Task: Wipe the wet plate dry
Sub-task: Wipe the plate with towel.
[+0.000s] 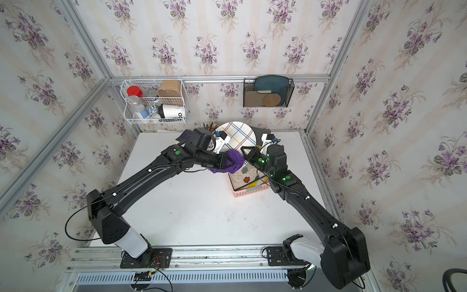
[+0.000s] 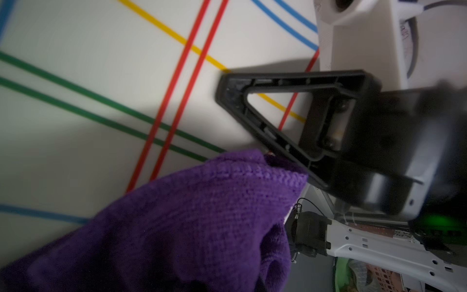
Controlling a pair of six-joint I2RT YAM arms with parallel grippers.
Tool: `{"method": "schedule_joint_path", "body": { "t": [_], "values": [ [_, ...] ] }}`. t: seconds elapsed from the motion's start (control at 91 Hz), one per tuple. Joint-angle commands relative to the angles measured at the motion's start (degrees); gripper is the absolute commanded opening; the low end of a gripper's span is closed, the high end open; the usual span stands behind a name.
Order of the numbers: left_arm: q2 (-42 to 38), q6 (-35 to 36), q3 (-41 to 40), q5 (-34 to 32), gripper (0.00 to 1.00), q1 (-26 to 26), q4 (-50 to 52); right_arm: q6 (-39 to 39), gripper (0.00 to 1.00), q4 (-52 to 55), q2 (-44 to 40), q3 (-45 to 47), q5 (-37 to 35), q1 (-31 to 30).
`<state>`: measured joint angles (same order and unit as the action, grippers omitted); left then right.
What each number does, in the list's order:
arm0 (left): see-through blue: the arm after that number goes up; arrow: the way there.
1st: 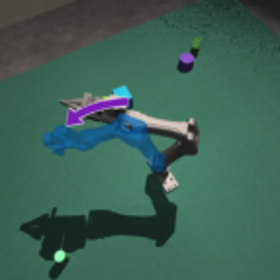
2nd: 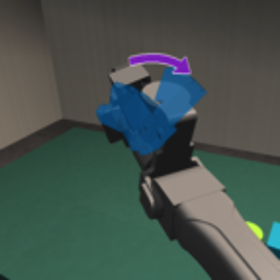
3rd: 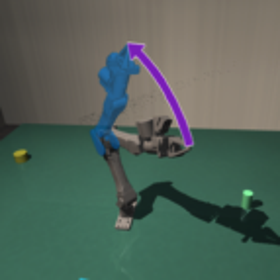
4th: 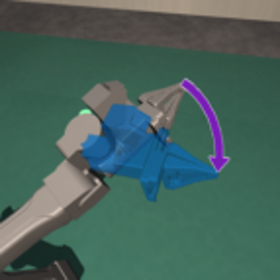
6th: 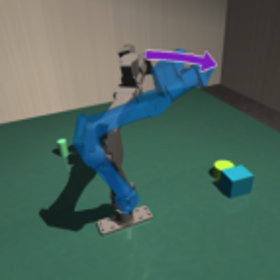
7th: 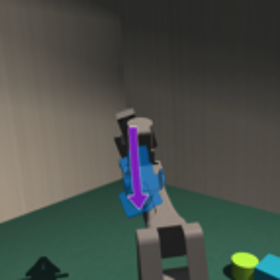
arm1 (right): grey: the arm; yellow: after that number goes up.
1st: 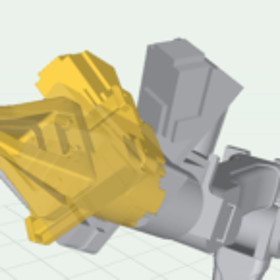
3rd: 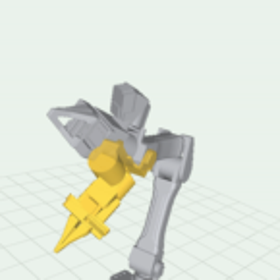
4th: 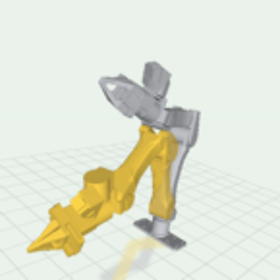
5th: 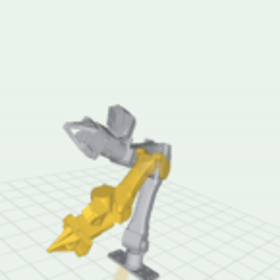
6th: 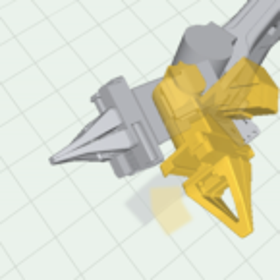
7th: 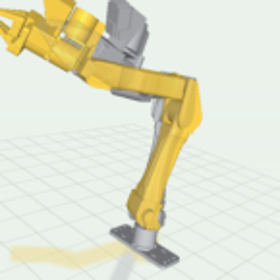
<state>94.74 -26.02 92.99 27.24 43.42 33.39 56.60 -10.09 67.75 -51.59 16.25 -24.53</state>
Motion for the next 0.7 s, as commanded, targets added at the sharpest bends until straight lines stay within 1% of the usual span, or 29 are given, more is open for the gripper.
{"method": "schedule_joint_path", "body": {
  "t": [0.0,0.077,0.121,0.165,0.264,0.308,0.341,0.374,0.418,0.484,0.527,0.571,0.637,0.659,0.692],
  "values": [
    [-2.56,-0.24,-2.29,-2.39,0.00,-1.57,3.48,6.00,0.00,-16.74,-2.02,-2.18,0.24,0.53],
    [-6.22,-0.88,-5.73,-7.90,0.00,-5.04,1.50,5.51,0.00,-16.84,-3.41,-1.21,-0.64,0.74],
    [-7.16,-1.61,-6.90,-8.78,0.00,-6.91,-0.01,5.05,0.00,-17.11,-3.37,-1.03,0.81,0.57],
    [-7.37,-2.29,-7.14,-7.50,0.00,-7.88,-1.02,4.39,0.00,-16.93,-2.75,-1.35,2.74,-0.19],
    [-3.91,-2.50,-4.32,0.34,0.00,-6.95,-2.07,2.08,0.00,-17.14,-0.84,-2.87,4.87,-4.23],
    [-2.45,-1.68,-2.02,1.65,0.00,-6.79,0.80,1.31,0.00,-17.83,-0.30,-3.31,5.88,-5.31],
    [-1.73,-0.68,-0.50,0.45,0.00,-7.37,4.46,1.31,0.00,-18.22,-0.40,-3.38,6.36,-5.57],
    [-1.67,-0.17,0.51,-2.36,0.00,-8.85,7.47,1.10,0.00,-18.00,-1.14,-3.28,6.10,-5.56],
    [-2.74,-0.93,0.11,-5.75,0.00,-11.82,8.55,0.48,0.00,-17.35,-2.82,-2.54,3.65,-5.44],
    [-5.33,-2.74,-3.38,-6.36,0.00,-17.76,5.03,-0.37,0.00,-17.03,-5.83,-0.83,0.13,-5.22],
    [-7.50,-3.74,-5.61,-4.69,0.00,-20.42,0.30,-1.67,0.00,-16.93,-6.84,-0.26,0.29,-5.26],
    [-8.01,-4.52,-6.04,-1.63,0.00,-21.12,-3.11,-3.00,0.00,-16.18,-6.33,-1.08,2.37,-5.40],
    [-6.29,-5.28,-3.99,4.31,0.00,-19.25,-5.17,-4.69,0.00,-15.81,-3.95,-2.86,6.44,-5.84],
    [-5.06,-5.34,-2.76,5.74,0.00,-18.02,-4.86,-5.10,0.00,-15.83,-3.08,-3.59,7.22,-7.87],
    [-3.63,-4.75,-0.84,7.22,0.00,-16.62,-3.75,-5.61,0.00,-16.05,-1.80,-5.00,8.56,-9.06]
  ]
}}
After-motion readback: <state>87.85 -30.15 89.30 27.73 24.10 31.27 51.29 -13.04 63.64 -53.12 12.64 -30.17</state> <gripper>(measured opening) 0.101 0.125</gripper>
